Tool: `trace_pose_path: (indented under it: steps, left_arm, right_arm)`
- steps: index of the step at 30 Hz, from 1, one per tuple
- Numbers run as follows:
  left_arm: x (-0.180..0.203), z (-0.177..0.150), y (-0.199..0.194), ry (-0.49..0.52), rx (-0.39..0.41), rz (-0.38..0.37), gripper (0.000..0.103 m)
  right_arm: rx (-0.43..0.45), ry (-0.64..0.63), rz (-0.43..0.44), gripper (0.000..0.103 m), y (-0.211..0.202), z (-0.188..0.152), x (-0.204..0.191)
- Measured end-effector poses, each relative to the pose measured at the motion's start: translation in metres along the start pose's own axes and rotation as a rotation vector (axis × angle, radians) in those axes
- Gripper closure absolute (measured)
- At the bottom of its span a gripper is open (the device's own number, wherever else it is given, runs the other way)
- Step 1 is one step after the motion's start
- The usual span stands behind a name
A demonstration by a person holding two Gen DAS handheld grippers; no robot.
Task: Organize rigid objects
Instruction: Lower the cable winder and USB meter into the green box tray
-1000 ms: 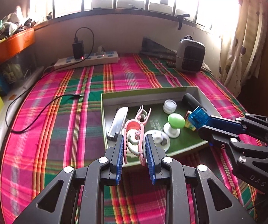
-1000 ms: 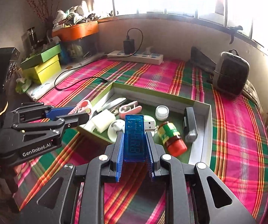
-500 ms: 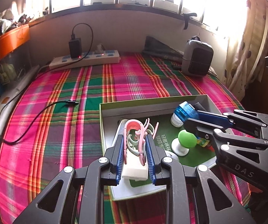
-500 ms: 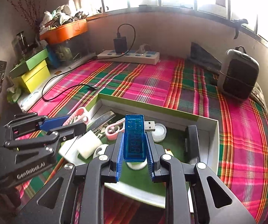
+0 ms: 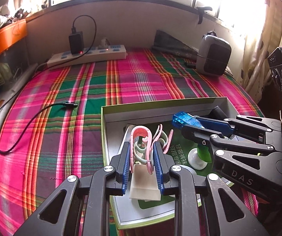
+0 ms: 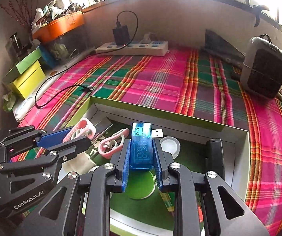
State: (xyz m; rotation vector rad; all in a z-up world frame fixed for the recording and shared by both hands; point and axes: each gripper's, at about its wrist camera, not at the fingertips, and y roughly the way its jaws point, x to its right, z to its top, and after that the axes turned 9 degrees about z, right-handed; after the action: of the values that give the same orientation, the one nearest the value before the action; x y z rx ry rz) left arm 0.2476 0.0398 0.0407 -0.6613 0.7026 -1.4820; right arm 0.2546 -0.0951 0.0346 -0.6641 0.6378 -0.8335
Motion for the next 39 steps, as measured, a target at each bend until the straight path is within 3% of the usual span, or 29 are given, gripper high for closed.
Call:
trace_pose_path:
  steps: [20,39]
  left_arm:
    - [0.0,-0.003,0.015,-0.005,-0.038,-0.011,0.08]
    - [0.003,-0.005,0.008,-0.005,-0.031,0.023,0.07]
  right_arm:
    - [-0.022,0.017,0.008,0.08,0.012,-0.001,0.005]
    - [-0.008,0.018,0.0,0.079,0.012,-0.001,0.002]
